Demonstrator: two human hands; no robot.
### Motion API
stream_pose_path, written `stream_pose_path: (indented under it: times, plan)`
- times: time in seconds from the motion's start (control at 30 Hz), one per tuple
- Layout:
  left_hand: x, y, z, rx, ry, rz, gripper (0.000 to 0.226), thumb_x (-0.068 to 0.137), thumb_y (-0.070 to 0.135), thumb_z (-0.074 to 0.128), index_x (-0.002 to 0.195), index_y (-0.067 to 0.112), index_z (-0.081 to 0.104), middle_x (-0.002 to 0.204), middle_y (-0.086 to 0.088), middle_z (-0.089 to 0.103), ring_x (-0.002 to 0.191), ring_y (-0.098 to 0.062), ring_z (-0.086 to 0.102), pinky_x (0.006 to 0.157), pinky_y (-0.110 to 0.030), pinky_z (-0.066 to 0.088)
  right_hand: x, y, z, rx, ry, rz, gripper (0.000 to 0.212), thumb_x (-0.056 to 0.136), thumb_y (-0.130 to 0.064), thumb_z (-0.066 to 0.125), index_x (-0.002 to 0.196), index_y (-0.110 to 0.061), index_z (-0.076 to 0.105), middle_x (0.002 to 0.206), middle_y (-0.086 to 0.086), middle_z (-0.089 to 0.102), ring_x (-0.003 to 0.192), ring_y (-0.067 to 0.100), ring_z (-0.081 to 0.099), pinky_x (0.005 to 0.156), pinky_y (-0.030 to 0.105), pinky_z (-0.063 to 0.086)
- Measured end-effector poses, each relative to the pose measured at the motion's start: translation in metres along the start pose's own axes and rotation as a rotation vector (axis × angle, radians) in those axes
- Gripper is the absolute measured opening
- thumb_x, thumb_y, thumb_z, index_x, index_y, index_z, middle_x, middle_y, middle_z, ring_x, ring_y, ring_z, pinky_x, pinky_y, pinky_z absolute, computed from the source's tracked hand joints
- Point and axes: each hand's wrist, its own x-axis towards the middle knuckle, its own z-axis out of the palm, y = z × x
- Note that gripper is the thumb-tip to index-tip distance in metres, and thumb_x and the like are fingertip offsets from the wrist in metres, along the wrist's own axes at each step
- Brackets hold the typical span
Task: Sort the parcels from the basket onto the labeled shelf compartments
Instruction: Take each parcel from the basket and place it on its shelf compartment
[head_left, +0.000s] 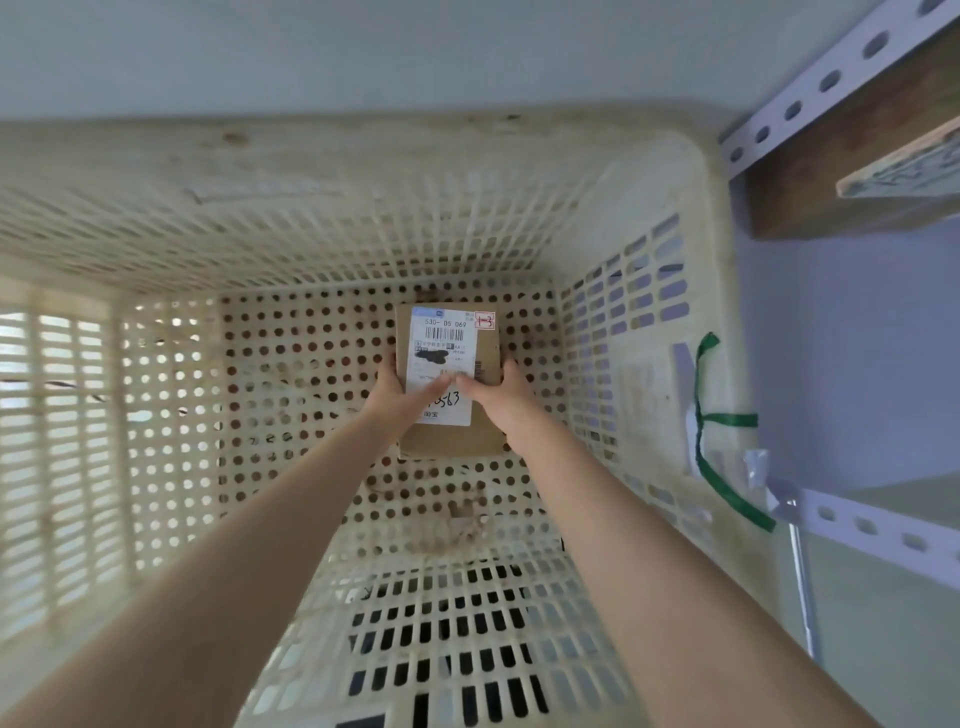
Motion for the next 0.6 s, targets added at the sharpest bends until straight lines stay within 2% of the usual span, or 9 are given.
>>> stream_pose_path:
  times: [0.07, 0.17, 0.27, 0.37, 0.4, 0.43, 0.53, 0.6]
  plan:
    - [-0.003, -0.001, 0.004, -0.009, 0.040, 0.004, 0.084, 0.080, 0.044, 0.073, 0.146, 0.017, 0.031, 0.130, 0.000, 0.058, 0.107, -0.017, 0.058, 0.092, -0.032, 0.047, 0.001, 0.004, 0.001, 0.021, -0.032, 0.037, 0.073, 0.089, -0.044, 0.066, 0.148, -0.016, 0.032, 0.144, 0.001, 0.048, 0.130, 0.023, 0.046, 0.097, 0.033, 0.036]
    - [-0.007, -0.001, 0.003, -0.053, 0.039, 0.016, 0.077, 0.080, 0.044, 0.073, 0.143, 0.018, 0.037, 0.126, 0.000, 0.061, 0.101, -0.014, 0.059, 0.083, -0.027, 0.045, -0.003, 0.005, 0.002, 0.058, -0.060, 0.049, 0.064, 0.092, -0.046, 0.061, 0.143, -0.016, 0.038, 0.141, 0.002, 0.050, 0.127, 0.020, 0.047, 0.094, 0.031, 0.035]
    - [-0.017, 0.001, -0.003, -0.115, 0.052, 0.041, 0.076, 0.077, 0.044, 0.075, 0.140, 0.019, 0.042, 0.124, 0.001, 0.063, 0.107, -0.016, 0.061, 0.090, -0.030, 0.049, -0.013, -0.004, 0.002, 0.069, -0.077, 0.017, 0.060, 0.094, -0.044, 0.060, 0.143, -0.017, 0.038, 0.135, -0.002, 0.051, 0.117, 0.013, 0.046, 0.091, 0.030, 0.033]
    - [-0.043, 0.013, -0.011, -0.160, 0.112, 0.053, 0.094, 0.066, 0.054, 0.081, 0.142, 0.020, 0.038, 0.124, 0.003, 0.062, 0.111, -0.017, 0.060, 0.098, -0.038, 0.048, -0.034, -0.018, 0.000, 0.081, -0.096, -0.023, 0.062, 0.093, -0.045, 0.061, 0.144, -0.019, 0.036, 0.135, -0.005, 0.051, 0.123, 0.014, 0.048, 0.092, 0.029, 0.034]
    - [-0.053, 0.018, -0.014, -0.175, 0.137, 0.052, 0.097, 0.064, 0.056, 0.082, 0.142, 0.019, 0.038, 0.124, 0.004, 0.061, 0.110, -0.017, 0.060, 0.098, -0.039, 0.049, -0.043, -0.025, -0.002, 0.085, -0.103, -0.037, 0.061, 0.093, -0.045, 0.060, 0.143, -0.019, 0.036, 0.132, -0.008, 0.050, 0.119, 0.014, 0.048, 0.091, 0.029, 0.035]
    - [-0.064, 0.025, -0.016, -0.204, 0.150, 0.055, 0.093, 0.064, 0.055, 0.082, 0.138, 0.018, 0.041, 0.120, 0.004, 0.062, 0.107, -0.016, 0.061, 0.094, -0.036, 0.050, -0.055, -0.033, -0.003, 0.090, -0.105, -0.060, 0.059, 0.094, -0.045, 0.059, 0.142, -0.019, 0.036, 0.125, -0.010, 0.050, 0.115, 0.012, 0.049, 0.090, 0.028, 0.035]
    - [-0.107, 0.052, -0.022, -0.266, 0.180, 0.096, 0.053, 0.075, 0.045, 0.078, 0.117, 0.023, 0.054, 0.102, 0.009, 0.066, 0.096, -0.011, 0.064, 0.075, -0.024, 0.050, -0.090, -0.057, -0.005, 0.086, -0.092, -0.165, 0.058, 0.093, -0.040, 0.061, 0.143, -0.019, 0.040, 0.121, -0.010, 0.055, 0.109, 0.009, 0.054, 0.084, 0.021, 0.039]
    - [-0.134, 0.066, -0.025, -0.300, 0.186, 0.130, 0.048, 0.076, 0.047, 0.077, 0.113, 0.024, 0.056, 0.103, 0.007, 0.068, 0.097, -0.013, 0.065, 0.074, -0.026, 0.051, -0.112, -0.069, -0.007, 0.106, -0.076, -0.228, 0.060, 0.090, -0.042, 0.066, 0.141, -0.022, 0.044, 0.125, -0.009, 0.060, 0.107, 0.007, 0.058, 0.087, 0.022, 0.046]
